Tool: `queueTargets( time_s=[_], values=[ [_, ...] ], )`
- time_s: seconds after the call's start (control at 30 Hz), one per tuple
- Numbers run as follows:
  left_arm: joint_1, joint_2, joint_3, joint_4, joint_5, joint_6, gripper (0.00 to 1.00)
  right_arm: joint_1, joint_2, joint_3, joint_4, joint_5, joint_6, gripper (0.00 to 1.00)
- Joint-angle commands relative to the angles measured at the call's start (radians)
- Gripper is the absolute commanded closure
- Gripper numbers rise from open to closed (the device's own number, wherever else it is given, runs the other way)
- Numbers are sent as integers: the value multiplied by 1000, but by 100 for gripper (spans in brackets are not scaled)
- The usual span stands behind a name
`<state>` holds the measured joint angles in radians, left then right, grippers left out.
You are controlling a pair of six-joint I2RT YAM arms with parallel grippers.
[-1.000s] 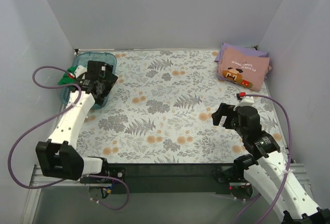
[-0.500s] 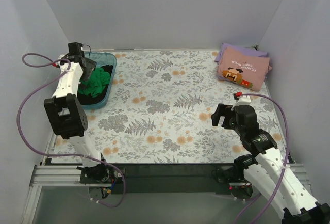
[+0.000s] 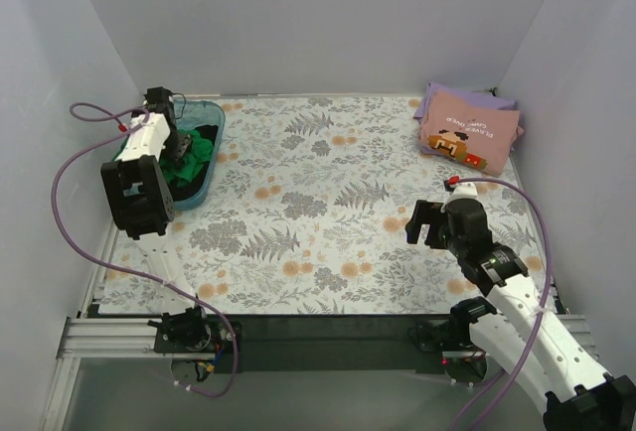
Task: Fold and stack the t-shirts
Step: Grab the tshirt from the pile, then move the tshirt to the center of the board
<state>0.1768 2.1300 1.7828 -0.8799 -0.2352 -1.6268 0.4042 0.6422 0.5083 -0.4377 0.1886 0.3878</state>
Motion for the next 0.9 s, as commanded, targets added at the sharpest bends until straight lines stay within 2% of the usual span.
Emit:
queueTargets(
  time_s=[0.0, 0.07, 0.1, 0.2, 0.33, 0.57, 0.67, 0.8, 0.87],
  values=[
    [3, -99, 38, -37, -16, 5, 65, 1, 17, 7, 39, 17, -12, 2],
    [3, -111, 67, -54, -19, 7, 78, 2, 27, 7, 39, 17, -13, 2],
    [4, -114, 93, -76, -22, 5, 90, 2, 30, 9, 39, 14, -12, 2],
    [4, -131, 159, -139, -27, 2, 100, 1, 33, 9, 39, 2, -15, 2],
    [4, -180, 210, -174, -26, 1, 100, 2, 28, 7, 39, 0, -15, 2],
    [-5, -350, 248, -123, 36, 30, 100, 2, 27, 10, 39, 2, -17, 2],
    [-80, -436, 271, -45, 60, 73, 100, 2, 25, 16, 39, -1, -18, 2],
    [-346, -481, 402, 1, -3, 136, 100, 2, 16, 19, 42, -14, -23, 2],
    [-420, -490, 452, 15, -7, 148, 100, 1, 8, 15, 44, -8, -26, 2]
  ],
)
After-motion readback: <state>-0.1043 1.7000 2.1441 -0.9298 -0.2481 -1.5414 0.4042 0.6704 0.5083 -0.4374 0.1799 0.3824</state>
